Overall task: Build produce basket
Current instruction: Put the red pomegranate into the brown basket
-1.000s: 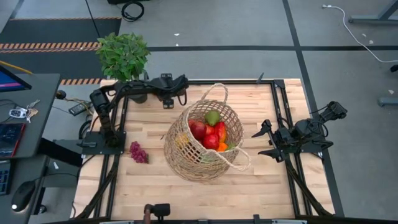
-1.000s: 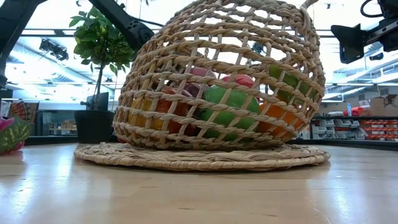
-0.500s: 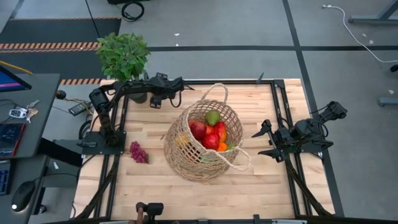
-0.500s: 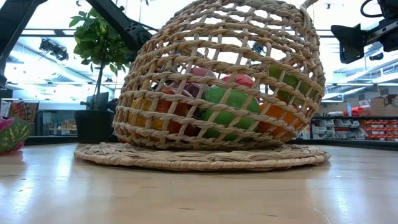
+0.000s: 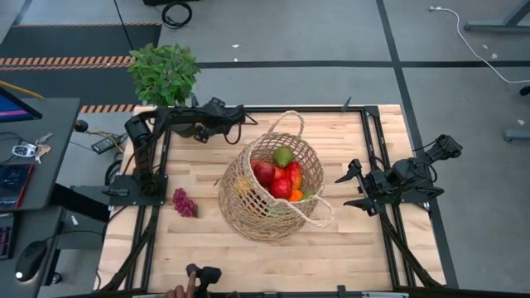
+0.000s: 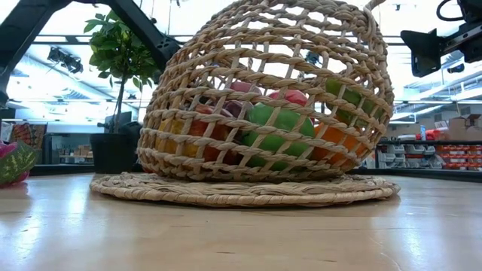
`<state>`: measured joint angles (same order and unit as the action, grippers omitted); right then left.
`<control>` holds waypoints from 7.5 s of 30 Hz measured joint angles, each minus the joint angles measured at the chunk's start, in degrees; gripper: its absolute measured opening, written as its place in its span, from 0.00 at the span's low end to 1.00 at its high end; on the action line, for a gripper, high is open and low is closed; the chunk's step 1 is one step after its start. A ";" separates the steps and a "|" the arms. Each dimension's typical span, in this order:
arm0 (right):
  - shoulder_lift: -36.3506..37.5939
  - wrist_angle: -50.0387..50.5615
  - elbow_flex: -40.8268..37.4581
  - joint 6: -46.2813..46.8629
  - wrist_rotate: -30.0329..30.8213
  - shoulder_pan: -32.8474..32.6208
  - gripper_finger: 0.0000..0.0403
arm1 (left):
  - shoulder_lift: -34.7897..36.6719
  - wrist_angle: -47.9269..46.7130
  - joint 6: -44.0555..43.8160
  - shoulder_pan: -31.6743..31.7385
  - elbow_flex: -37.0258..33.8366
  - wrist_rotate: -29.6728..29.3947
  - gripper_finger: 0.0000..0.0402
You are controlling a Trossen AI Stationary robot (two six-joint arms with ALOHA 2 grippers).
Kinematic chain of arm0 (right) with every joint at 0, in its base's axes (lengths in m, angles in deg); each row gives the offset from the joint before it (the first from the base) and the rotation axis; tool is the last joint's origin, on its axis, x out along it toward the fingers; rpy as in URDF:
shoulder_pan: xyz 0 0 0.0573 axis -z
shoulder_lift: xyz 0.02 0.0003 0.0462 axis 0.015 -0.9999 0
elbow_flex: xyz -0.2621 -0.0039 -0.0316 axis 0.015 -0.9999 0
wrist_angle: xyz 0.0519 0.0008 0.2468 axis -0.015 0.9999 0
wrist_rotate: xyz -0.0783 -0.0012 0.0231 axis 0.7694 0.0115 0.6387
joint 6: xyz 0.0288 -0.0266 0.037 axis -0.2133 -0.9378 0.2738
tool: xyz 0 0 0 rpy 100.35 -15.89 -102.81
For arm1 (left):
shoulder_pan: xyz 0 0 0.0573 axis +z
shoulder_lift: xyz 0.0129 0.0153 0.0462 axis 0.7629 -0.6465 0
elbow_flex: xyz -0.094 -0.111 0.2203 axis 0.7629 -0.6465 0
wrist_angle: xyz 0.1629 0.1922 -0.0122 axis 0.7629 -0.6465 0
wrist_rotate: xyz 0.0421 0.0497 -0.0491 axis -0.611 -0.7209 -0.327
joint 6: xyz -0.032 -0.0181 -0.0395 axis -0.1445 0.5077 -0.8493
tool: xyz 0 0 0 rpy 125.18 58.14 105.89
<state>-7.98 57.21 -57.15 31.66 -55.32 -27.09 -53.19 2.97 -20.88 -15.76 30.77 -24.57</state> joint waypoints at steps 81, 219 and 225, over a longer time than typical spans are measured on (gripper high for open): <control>0.00 0.05 0.01 0.00 0.00 0.00 0.87 | -5.50 3.95 -5.93 -6.61 37.04 1.28 0.71; 0.00 0.04 0.00 0.00 0.00 0.00 0.87 | -18.67 -14.71 -26.13 -28.37 62.73 40.08 0.76; -0.01 0.01 0.00 0.00 0.00 -0.01 0.87 | -19.46 -14.01 -33.22 -28.77 62.69 40.98 0.96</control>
<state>-7.99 57.22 -57.15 31.66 -55.33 -27.09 -72.65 -11.05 -54.10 -44.54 93.46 16.41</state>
